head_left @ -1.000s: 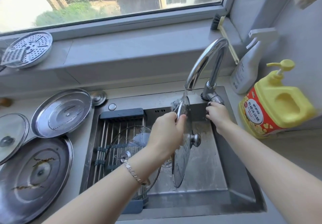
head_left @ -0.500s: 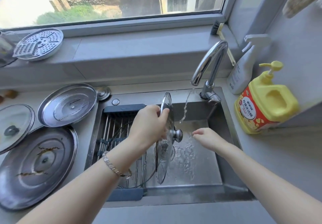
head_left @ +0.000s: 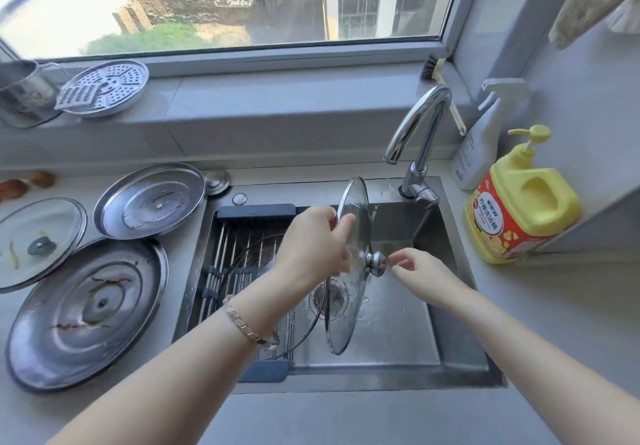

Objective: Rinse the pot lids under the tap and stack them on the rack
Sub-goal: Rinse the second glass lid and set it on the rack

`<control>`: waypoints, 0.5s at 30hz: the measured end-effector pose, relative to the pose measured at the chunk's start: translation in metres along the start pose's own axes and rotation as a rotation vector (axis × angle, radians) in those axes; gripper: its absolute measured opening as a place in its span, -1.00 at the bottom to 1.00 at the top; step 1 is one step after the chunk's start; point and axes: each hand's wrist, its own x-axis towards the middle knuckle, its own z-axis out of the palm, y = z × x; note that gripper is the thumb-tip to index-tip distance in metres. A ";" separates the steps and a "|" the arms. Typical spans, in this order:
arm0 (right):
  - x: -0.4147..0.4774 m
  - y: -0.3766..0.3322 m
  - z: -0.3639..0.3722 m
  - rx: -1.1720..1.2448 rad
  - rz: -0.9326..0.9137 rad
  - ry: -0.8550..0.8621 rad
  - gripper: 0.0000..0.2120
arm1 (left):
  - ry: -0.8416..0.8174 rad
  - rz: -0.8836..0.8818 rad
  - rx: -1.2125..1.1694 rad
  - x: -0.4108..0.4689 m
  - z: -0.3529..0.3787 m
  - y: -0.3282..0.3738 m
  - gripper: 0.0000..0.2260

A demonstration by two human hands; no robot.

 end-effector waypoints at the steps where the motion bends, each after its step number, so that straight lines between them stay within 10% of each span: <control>1: -0.001 -0.003 0.001 0.010 -0.008 0.000 -0.67 | 0.005 -0.004 -0.020 -0.003 0.000 -0.001 -0.67; 15: -0.013 -0.040 0.025 0.225 -0.172 -0.126 -0.74 | 0.057 -0.083 -0.436 -0.025 -0.036 -0.046 -0.73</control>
